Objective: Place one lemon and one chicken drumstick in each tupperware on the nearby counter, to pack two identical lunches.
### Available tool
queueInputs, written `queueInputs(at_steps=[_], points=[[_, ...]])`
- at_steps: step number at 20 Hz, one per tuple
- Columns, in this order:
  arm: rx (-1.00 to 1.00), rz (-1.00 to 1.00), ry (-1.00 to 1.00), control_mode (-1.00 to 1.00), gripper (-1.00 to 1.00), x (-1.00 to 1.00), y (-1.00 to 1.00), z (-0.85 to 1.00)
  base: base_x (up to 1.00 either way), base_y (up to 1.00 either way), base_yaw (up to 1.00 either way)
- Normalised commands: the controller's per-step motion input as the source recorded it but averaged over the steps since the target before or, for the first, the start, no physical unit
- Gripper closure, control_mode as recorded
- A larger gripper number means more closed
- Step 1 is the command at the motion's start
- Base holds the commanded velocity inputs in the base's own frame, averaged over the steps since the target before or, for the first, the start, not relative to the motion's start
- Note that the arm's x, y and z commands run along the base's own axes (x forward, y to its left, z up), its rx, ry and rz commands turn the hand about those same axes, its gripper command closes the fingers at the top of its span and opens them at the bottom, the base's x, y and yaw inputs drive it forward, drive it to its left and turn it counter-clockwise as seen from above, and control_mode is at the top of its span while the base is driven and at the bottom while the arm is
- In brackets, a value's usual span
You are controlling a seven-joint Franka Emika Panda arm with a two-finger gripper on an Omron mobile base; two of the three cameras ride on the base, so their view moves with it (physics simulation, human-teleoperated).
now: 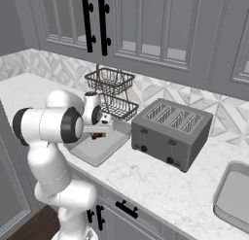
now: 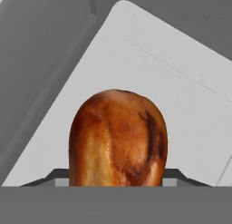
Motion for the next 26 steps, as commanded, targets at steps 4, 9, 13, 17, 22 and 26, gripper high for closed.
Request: queueInputs(at_steps=[4, 9, 13, 17, 22, 26], points=[[0.00, 0.00, -0.04, -1.00, 1.00, 0.00, 0.00, -0.26, 0.00, 0.00, 0.00], [0.00, 0.00, 0.00, -1.00, -1.00, 0.00, 0.00, 0.01, 0.00, 0.00, 0.00], [0.00, 0.00, 0.07, -1.00, -1.00, 0.00, 0.00, 0.13, 0.00, 0.00, 0.00], [0.00, 0.00, 0.06, -1.00, -1.00, 0.00, 0.00, 0.18, 0.00, 0.00, 0.00], [0.00, -0.01, 0.00, -1.00, -1.00, -0.20, 0.00, 0.30, 0.00, 0.00, 0.00], [0.00, -0.03, 0.00, -1.00, -1.00, -0.84, 0.00, 0.42, 0.00, 0.00, 0.00]])
